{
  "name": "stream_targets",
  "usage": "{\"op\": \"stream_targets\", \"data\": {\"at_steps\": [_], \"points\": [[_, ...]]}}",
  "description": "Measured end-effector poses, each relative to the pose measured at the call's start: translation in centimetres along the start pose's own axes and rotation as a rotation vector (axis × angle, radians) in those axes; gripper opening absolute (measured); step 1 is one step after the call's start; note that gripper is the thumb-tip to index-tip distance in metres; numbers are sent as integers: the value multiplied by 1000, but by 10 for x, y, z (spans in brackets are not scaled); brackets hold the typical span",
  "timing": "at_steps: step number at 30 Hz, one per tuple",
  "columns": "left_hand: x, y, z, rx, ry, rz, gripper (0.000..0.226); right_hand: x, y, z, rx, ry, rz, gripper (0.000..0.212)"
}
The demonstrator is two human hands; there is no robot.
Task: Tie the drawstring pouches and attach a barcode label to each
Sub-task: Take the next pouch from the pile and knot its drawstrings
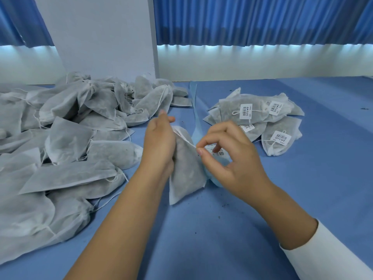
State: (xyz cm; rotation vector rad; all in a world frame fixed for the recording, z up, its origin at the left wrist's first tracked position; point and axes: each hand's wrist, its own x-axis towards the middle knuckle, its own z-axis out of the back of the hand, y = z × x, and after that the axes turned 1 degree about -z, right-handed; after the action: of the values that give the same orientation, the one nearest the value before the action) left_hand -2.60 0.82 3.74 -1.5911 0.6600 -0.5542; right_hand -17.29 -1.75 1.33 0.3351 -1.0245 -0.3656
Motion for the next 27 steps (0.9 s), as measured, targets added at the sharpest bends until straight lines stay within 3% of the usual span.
{"op": "stream_targets", "data": {"at_steps": [5, 11, 18, 24, 27], "points": [[5, -13, 8, -208, -66, 58, 32, -2, 5, -5, -9, 69, -27, 5], [3, -19, 10, -435, 70, 163, 33, 0, 13, -4, 213, 171, -238, 13], [1, -18, 6, -531, 141, 182, 39, 2, 7, -3, 358, 115, -355, 8], [-6, -15, 4, -245, 371, 94, 43, 9, -2, 8, 459, -69, -521, 8], [-12, -13, 4, -46, 522, 63, 29, 11, -6, 10, 492, -145, -548, 11]]}}
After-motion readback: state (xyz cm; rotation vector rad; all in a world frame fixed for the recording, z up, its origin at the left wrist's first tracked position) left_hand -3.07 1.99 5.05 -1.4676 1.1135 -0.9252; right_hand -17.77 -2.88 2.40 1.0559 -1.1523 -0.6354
